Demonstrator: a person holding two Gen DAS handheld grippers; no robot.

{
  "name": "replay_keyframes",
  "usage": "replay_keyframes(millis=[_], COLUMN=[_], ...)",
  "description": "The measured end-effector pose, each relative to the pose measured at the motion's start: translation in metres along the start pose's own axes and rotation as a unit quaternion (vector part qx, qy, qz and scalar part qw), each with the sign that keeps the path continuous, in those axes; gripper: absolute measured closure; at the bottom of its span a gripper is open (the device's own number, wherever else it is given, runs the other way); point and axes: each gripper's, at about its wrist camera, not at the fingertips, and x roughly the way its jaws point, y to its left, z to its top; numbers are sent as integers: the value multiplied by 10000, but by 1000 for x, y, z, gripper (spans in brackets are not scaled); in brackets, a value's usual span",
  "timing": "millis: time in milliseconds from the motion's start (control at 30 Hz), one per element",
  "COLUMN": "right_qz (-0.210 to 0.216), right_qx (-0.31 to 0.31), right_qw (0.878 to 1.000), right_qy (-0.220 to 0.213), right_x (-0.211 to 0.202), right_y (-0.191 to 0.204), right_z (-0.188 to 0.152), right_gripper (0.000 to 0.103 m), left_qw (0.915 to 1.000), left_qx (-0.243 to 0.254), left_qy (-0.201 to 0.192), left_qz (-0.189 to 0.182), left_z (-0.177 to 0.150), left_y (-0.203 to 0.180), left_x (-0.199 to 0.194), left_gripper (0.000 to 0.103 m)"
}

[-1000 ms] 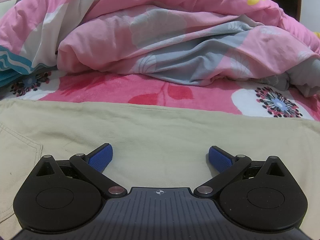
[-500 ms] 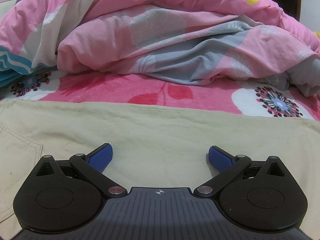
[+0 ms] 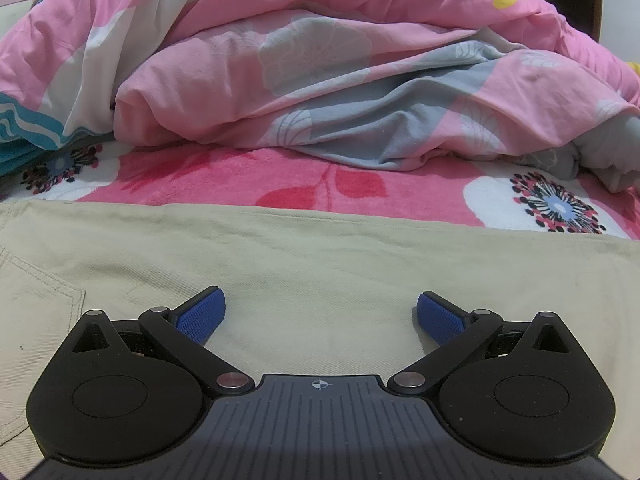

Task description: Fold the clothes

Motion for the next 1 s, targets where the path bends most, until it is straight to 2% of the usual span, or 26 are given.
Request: replay_keyframes(millis=[167, 233, 267, 300, 367, 467, 567, 600, 667, 700, 733, 767, 867, 967, 1000], right_qz=[-188, -389, -458, -509, -763, -1032, -142, 352, 1403, 1889, 2195, 2218, 1570, 975, 770], right_qx=[-643, -710, -657, -595, -868, -1340, -771, -492, 59, 316, 502, 599, 1062, 2083, 2423], right_qw=[9973, 9965, 9965, 9966, 9930, 9854, 9949, 9957, 9887, 9806, 9738, 9730, 9818, 9732, 9670], right_qy=[301, 226, 227, 243, 258, -171, -629, -702, -529, -412, -305, -217, -98, 87, 155], right_x=[30, 33, 31, 29, 20, -11, -53, -65, -73, -76, -76, -75, -66, -63, -63], right_y=[21, 23, 21, 18, 23, 41, 46, 47, 50, 52, 53, 52, 19, -46, -69], right_z=[-10, -12, -12, -11, -12, -13, -11, -11, -21, -26, -33, -41, -76, -106, -116], right_gripper=[93, 88, 80, 80, 80, 79, 79, 79, 79, 80, 80, 81, 81, 103, 103], left_qw=[10000, 10000, 10000, 10000, 10000, 10000, 10000, 10000, 10000, 10000, 10000, 10000, 10000, 10000, 10000], left_qx=[-3, -6, -7, -5, -4, 1, 9, 12, 16, 17, 18, 18, 17, 40, 50], left_qy=[-5, -11, -11, -13, -14, -19, -20, -22, -26, -30, -36, -43, -57, -57, -59], left_qz=[-5, -8, -9, -8, -8, -6, -1, 1, 3, 4, 2, 0, -7, 8, 14], left_z=[0, 0, 0, 0, 0, 0, 0, 0, -1, -1, -1, -1, -2, -2, -3], left_y=[0, 0, 0, 0, 0, 0, -1, -1, -1, -1, -1, -1, 0, 0, 0], left_x=[0, 0, 0, 0, 0, 0, 0, 1, 1, 1, 1, 1, 1, 2, 2], left_gripper=[0, 0, 0, 0, 0, 0, 0, 0, 0, 0, 0, 0, 0, 0, 0])
